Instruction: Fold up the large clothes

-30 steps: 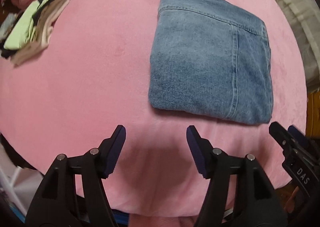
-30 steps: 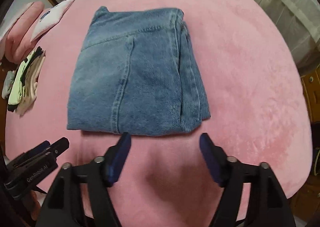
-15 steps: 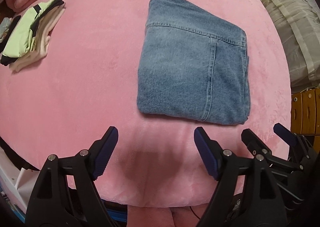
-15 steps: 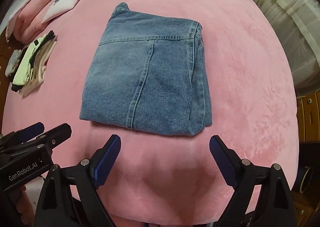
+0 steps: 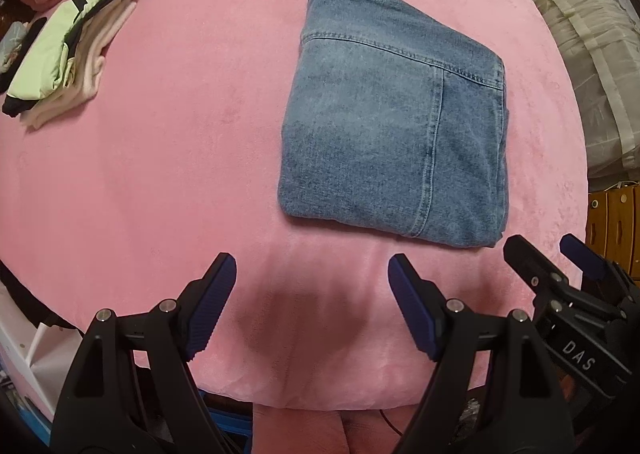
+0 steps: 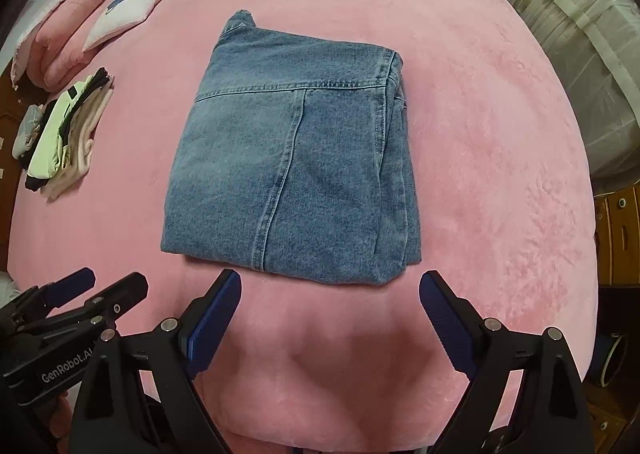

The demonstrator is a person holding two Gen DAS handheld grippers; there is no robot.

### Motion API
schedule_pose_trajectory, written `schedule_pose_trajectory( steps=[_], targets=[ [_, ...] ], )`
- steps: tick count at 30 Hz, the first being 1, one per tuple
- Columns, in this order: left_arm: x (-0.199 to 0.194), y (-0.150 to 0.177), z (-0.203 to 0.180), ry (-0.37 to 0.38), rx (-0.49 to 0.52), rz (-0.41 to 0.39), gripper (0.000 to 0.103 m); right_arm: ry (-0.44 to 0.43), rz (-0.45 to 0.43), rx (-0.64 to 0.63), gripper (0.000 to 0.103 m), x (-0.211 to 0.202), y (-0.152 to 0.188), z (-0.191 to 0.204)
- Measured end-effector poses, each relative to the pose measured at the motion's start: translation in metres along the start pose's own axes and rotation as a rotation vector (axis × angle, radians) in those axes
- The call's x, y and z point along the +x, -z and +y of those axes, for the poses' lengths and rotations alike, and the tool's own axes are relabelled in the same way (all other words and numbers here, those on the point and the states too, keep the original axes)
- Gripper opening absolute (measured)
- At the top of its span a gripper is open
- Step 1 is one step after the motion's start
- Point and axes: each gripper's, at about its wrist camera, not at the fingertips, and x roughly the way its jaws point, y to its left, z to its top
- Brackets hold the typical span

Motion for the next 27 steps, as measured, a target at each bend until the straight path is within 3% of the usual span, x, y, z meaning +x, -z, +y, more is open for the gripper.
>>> schedule_pose_trajectory(
  steps=[11, 17, 23, 27],
  targets=[
    [0.025, -0.006, -0.011, -0.035, -0.013, 0.025, 0.076, -0.022, 0.034, 0.005, 0.092, 0.021, -0.006, -0.017],
    [0.05, -0.018, -0.002, -0.052, -0.068, 0.036, 0.076, -0.034, 0.104, 0.018, 0.092, 0.057, -0.006, -0.047],
    [0.063, -0.038, 0.007, -0.054, -0.041, -0.012, 0.076, -0.186, 0.172, 0.068, 0.092, 0.097, -0.015, -0.088],
    [0.076, -0.061, 0.007, -0.076, 0.01, -0.033, 0.076, -0.249, 0.092, 0.064, 0.092, 0.112, -0.03, -0.112]
  ],
)
